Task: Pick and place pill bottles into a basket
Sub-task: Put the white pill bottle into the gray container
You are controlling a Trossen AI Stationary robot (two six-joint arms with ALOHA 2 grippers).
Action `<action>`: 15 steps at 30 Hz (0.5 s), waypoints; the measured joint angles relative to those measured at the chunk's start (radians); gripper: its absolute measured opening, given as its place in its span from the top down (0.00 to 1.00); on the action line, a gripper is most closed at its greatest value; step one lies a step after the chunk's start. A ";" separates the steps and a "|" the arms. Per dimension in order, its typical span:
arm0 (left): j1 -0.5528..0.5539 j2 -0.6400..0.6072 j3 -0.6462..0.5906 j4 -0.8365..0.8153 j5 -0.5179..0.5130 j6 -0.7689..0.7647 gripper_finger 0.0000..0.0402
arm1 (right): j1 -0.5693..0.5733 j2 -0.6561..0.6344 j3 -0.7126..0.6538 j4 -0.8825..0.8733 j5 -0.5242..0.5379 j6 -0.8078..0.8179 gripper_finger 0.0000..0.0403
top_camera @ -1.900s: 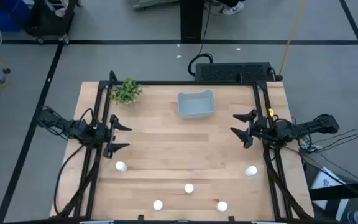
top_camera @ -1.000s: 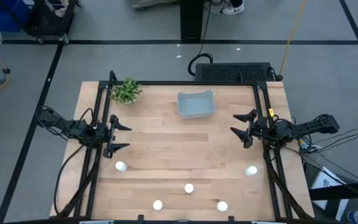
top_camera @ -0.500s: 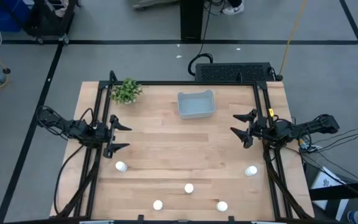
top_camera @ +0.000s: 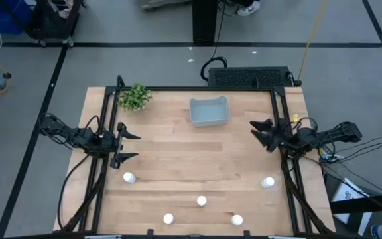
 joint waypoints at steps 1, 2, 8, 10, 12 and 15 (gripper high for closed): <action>0.000 0.000 0.000 0.000 0.000 0.000 0.23 | 0.000 0.000 0.000 0.003 0.000 0.135 0.23; 0.000 0.000 0.000 0.000 0.000 0.000 0.23 | 0.000 0.000 0.000 -0.002 0.001 0.238 0.23; 0.000 0.000 0.000 0.000 0.000 0.000 0.23 | 0.000 0.001 0.000 0.009 0.176 0.369 0.23; 0.000 0.000 0.000 0.000 -0.002 0.000 0.23 | 0.000 0.001 0.000 0.033 0.239 0.398 0.23; 0.000 0.000 0.000 0.004 -0.009 -0.036 0.23 | 0.000 0.001 0.000 0.055 0.260 0.422 0.23; 0.000 0.000 0.000 0.045 -0.132 -0.207 0.23 | 0.000 0.001 0.000 0.067 0.261 0.457 0.23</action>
